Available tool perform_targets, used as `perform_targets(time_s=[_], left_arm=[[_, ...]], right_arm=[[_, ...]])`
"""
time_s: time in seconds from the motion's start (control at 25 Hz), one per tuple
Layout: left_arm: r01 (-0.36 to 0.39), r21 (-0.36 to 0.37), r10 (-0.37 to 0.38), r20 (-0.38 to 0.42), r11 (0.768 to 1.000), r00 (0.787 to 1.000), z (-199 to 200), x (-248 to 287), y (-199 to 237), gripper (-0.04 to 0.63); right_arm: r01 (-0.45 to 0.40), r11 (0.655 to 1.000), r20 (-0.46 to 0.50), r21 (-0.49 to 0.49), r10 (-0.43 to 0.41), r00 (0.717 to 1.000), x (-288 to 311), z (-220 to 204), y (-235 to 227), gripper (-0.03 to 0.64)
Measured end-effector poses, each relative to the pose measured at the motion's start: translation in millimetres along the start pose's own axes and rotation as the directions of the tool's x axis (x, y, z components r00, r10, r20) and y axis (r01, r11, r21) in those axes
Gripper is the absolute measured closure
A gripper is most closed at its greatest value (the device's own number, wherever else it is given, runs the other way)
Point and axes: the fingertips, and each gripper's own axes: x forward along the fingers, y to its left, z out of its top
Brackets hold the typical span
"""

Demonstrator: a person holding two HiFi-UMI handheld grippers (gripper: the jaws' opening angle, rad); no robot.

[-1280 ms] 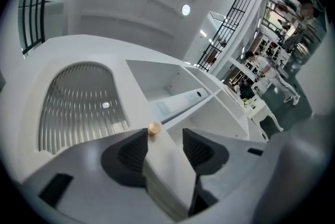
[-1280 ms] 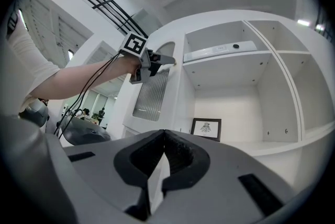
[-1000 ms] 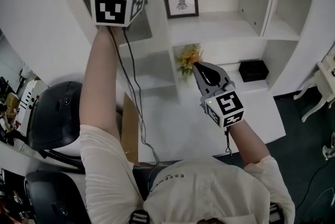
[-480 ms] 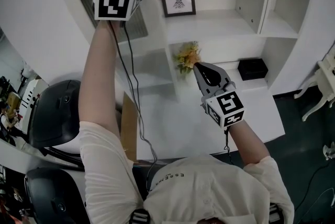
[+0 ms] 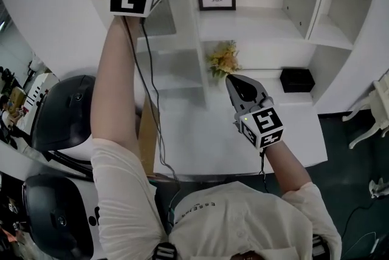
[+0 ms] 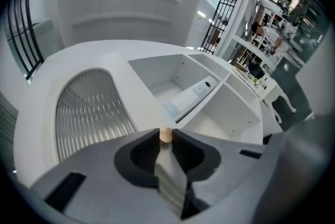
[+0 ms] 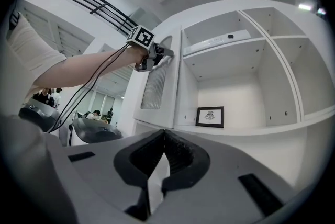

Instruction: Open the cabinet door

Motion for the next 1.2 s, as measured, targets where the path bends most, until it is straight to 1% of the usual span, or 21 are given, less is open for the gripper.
perform_targets(time_s=[0.12,0.24,0.4,0.52,0.6,0.76,0.92,1.08,1.2], left_arm=[[0.016,-0.017,-0.015,0.026,1.000,1.000,5,-13,-1,0.522],[0.038,-0.025,-0.036,0.049,0.999,0.998,8,-26,0,0.522],[0.095,-0.040,-0.091,0.096,0.995,0.991,15,-42,0,0.523],[0.128,-0.035,-0.123,0.112,0.991,0.986,17,-55,2,0.523],[0.149,-0.044,-0.143,0.130,0.988,0.981,19,-64,4,0.523],[0.204,-0.073,-0.187,0.193,0.976,0.963,24,-85,7,0.523],[0.260,-0.069,-0.236,0.241,0.963,0.941,27,-107,11,0.523],[0.309,-0.098,-0.270,0.290,0.946,0.918,28,-129,16,0.523],[0.340,-0.112,-0.290,0.321,0.934,0.902,29,-144,22,0.523]], right_arm=[[-0.015,1.000,-0.001,-0.004,0.015,1.000,-2,-1,11,0.601],[-0.011,1.000,-0.008,-0.014,0.011,1.000,-4,0,23,0.601],[0.024,0.999,-0.011,-0.023,-0.025,1.000,-5,6,36,0.601],[0.047,0.999,-0.006,-0.005,-0.047,0.999,-1,8,54,0.601],[0.061,0.998,-0.003,0.002,-0.061,0.998,0,9,68,0.601],[0.090,0.996,-0.017,-0.002,-0.090,0.996,-3,6,94,0.601],[0.138,0.990,-0.030,0.003,-0.138,0.990,-8,3,115,0.601],[0.186,0.982,-0.025,0.006,-0.186,0.982,-8,11,131,0.601],[0.197,0.980,-0.022,-0.002,-0.197,0.980,-1,20,146,0.602]])
